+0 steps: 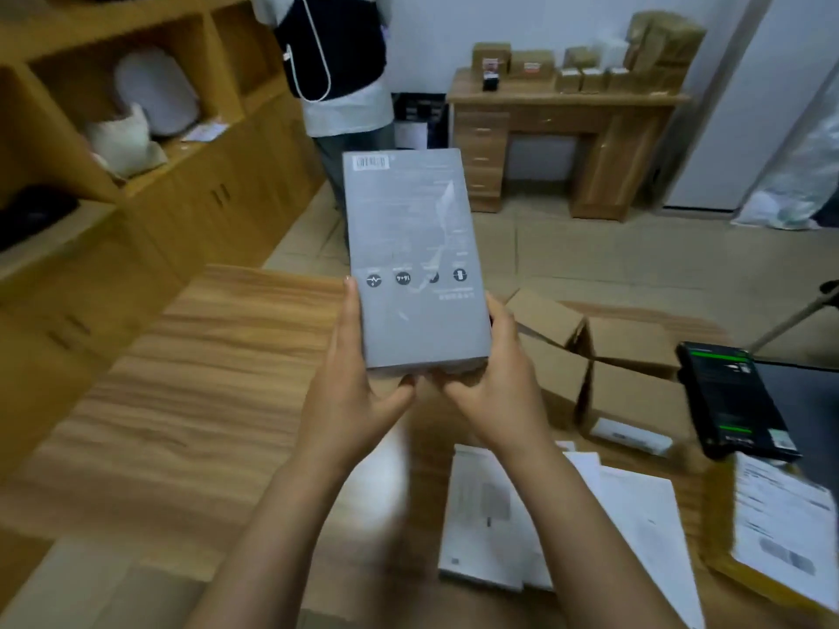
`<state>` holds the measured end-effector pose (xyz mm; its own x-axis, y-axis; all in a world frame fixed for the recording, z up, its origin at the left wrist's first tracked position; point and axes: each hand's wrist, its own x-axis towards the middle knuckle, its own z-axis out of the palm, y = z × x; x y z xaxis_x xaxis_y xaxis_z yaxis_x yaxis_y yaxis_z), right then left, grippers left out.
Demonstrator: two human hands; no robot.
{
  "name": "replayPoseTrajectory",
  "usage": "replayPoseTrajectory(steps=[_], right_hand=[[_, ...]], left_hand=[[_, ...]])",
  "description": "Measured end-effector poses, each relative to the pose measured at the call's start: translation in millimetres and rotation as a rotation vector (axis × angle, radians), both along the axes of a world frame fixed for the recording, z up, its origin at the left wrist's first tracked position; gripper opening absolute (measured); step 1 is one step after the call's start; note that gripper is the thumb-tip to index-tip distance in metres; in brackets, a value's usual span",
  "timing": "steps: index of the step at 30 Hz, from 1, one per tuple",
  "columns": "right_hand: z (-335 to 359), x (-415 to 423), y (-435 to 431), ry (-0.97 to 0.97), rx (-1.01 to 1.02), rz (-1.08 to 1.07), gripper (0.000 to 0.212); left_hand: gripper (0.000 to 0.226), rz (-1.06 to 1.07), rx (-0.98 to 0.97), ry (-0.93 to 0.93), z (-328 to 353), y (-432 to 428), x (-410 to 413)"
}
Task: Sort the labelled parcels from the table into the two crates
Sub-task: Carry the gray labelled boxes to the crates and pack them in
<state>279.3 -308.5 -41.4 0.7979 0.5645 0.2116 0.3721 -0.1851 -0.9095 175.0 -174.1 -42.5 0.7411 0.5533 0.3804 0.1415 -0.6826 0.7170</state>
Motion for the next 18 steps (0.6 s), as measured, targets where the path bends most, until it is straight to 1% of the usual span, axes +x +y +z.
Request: replayPoseTrajectory(steps=[6, 8, 10, 13, 14, 18], right_hand=[[-60.8, -70.1, 63.2, 0.074, -0.132, 0.152, 0.079], [-82.0, -89.7, 74.2, 0.094, -0.169, 0.185, 0.072], [-100.0, -105.8, 82.6, 0.127, -0.160, 0.220, 0.070], [-120.9, -120.2, 88.9, 0.191, -0.152, 0.282, 0.077], [-127.9, -121.8, 88.9, 0.214, -0.148, 0.306, 0.080], [-151.1, -118.4, 80.9, 0.240, -0.229, 0.366, 0.109]], left_hand=[[0.114, 0.141, -0.133, 0.120, -57.6, 47.8, -91.1], [0.116, 0.158, -0.199, 0.167, -79.3, 57.2, -114.4], [0.114, 0.155, -0.278, 0.189, -96.2, 64.1, -131.4], [0.096, 0.152, -0.354, 0.180, -116.3, 68.4, -147.8], [0.094, 0.154, -0.374, 0.181, -122.2, 68.3, -151.0], [0.099, 0.155, -0.478, 0.216, -145.9, 65.7, -161.2]])
